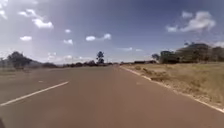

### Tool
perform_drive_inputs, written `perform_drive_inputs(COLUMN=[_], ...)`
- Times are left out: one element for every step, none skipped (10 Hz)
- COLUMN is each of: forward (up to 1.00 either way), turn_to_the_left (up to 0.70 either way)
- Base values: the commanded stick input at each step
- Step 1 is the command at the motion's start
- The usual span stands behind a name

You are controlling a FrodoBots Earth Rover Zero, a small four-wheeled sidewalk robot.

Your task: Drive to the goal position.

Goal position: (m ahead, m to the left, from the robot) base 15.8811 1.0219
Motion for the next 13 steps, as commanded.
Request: perform_drive_inputs(forward=[0.85, 0.85, 0.85, 0.85, 0.85, 0.85, 0.85, 0.85, 0.85, 0.85, 0.85, 0.85, 0.85], turn_to_the_left=[-0.34, -0.34, -0.32, -0.22, -0.12, -0.02, 0.0, 0.0, 0.0, 0.0, 0.0, 0.0, 0.0])
